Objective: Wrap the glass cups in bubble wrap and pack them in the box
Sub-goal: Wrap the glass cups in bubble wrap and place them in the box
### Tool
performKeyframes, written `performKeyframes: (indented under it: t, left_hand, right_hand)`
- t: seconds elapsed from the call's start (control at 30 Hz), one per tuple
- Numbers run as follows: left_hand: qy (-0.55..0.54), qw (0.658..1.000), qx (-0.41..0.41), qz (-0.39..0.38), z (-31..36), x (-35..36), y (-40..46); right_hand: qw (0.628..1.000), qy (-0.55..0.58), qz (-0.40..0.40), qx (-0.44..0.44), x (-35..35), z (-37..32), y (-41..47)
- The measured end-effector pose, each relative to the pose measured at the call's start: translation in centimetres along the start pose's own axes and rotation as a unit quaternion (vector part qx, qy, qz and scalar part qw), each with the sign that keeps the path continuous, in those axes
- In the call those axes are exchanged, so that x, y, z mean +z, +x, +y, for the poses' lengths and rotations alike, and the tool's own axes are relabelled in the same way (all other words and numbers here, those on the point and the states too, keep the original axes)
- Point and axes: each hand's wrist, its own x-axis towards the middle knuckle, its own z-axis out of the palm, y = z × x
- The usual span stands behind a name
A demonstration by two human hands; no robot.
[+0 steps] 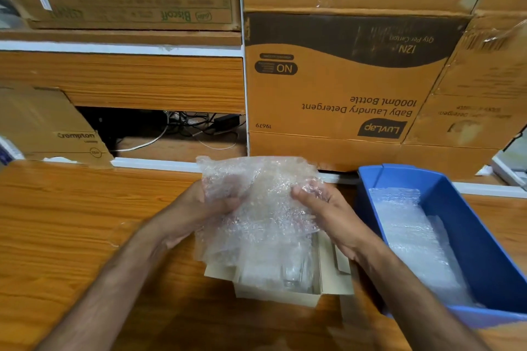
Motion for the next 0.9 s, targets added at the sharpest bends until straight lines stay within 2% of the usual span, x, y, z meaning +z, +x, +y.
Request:
performKeyframes:
  t: [0.17, 0.37, 0.53, 0.67, 0.77, 0.83, 0.9]
  left_hand:
    - [-0.01, 1.0, 0.001, 0.002, -0.4, -0.6, -0.2]
    - [-0.176, 0.983, -0.053, 0.023, -0.8, -0.8, -0.3]
    - [-0.288, 0.955, -0.041, 0.05, -1.7, -0.6, 0.1]
    - [-0.355, 0.933, -0.036, 0.038, -2.1, -0.5, 0.6]
    - [-0.305, 0.952, -0.034, 0.006, -1.9, -0.8, 0.6]
    - [-0.153, 0.988, -0.033, -0.004, -2.1, -1.3, 0.6]
    - [-0.025, 0.999, -0.006, 0.019, -2.3, -1.3, 0.5]
  right_hand:
    - [0.999, -0.001, 0.0, 0.035, -0.1, -0.2, 0.3]
    - [0.997, 0.04, 0.006, 0.07, 0.8, 0.0, 0.9]
    - [0.974, 0.177, -0.022, 0.14, 0.7, 0.3, 1.0]
    - [0.965, 0.202, -0.05, 0.161, 1.5, 0.3, 0.9]
    - [0.986, 0.126, 0.002, 0.106, 1.6, 0.7, 1.1]
    - [0.993, 0.099, 0.027, 0.054, 1.4, 0.8, 1.3]
    - [0.995, 0.097, 0.035, 0.007, 1.1, 0.6, 1.2]
